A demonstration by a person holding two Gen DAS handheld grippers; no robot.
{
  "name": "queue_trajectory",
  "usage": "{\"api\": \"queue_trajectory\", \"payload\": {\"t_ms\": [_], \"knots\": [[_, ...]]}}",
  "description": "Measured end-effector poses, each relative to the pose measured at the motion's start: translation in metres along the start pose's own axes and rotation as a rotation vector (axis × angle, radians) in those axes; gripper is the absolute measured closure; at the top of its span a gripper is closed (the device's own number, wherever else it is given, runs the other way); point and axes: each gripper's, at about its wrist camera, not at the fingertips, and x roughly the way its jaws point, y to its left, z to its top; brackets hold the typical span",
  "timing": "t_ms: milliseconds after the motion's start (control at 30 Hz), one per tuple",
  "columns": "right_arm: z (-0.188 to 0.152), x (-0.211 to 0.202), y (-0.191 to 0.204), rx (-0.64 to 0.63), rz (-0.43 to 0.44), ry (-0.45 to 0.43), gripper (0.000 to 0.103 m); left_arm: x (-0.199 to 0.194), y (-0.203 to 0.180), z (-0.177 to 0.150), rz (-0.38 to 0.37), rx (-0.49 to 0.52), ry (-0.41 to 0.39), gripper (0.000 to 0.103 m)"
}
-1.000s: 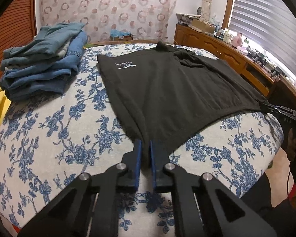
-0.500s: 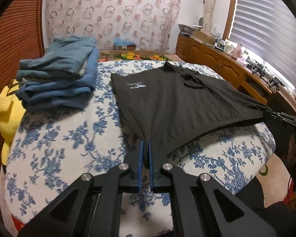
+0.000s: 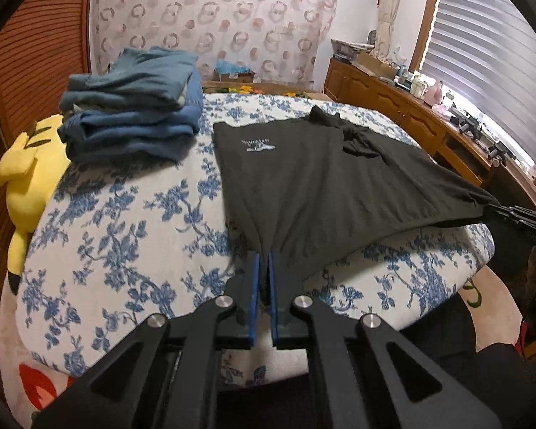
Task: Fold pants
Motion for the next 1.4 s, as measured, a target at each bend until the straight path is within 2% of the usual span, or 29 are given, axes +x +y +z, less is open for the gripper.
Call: {"api": "queue_trajectory", "payload": {"t_ms": [133,200,367,667,833,1133,1400], "knots": [[-0.005,0.002,-0.006,0.024,0.0,0.004,0.092,0.008,-0.004,-0.004,0.003,0.01,0.019,0.102],[-0.007,-0.001,-0.008,0.021,-0.013,-0.002,0.08,0.009,-0.004,-0.005,0.007,0.008,0.021,0.102],[-0.006,-0.01,-0.021,0.053,-0.041,-0.049,0.064,0.012,0.003,-0.008,0.006,-0.007,0.024,0.102],[0.013,0.011,-0.045,0.086,-0.092,-0.059,0.064,0.02,0.002,-0.015,0.007,-0.004,0.019,0.102],[0.014,0.017,-0.046,0.088,-0.085,-0.055,0.064,0.006,-0.006,-0.006,-0.021,0.013,-0.028,0.102],[0.009,0.025,-0.042,0.084,-0.065,-0.062,0.064,-0.009,-0.042,0.03,-0.091,0.08,-0.073,0.103],[-0.003,0.032,-0.039,0.076,-0.051,-0.055,0.064,0.011,-0.089,0.049,-0.167,0.169,-0.051,0.103]]}}
